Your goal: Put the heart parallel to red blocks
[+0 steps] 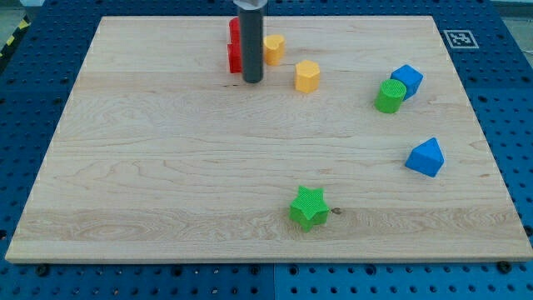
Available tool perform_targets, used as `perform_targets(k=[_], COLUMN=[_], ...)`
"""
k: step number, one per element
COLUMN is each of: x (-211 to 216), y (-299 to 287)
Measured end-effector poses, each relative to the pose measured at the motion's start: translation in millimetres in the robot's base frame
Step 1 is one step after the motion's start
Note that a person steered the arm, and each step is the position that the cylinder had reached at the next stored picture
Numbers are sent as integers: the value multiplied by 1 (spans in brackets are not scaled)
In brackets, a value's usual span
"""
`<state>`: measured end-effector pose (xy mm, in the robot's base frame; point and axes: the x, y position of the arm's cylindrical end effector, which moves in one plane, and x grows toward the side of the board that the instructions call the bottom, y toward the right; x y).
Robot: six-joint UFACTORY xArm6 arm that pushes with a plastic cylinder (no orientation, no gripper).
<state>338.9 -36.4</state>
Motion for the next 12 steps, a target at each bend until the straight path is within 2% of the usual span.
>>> perform_targets(k=[1,2,4,6,8,9,10,12], x=[-32,-38,-16,-76,-36,-63,-93,-93], y=[-8,-8,0,52,79,134,149,132])
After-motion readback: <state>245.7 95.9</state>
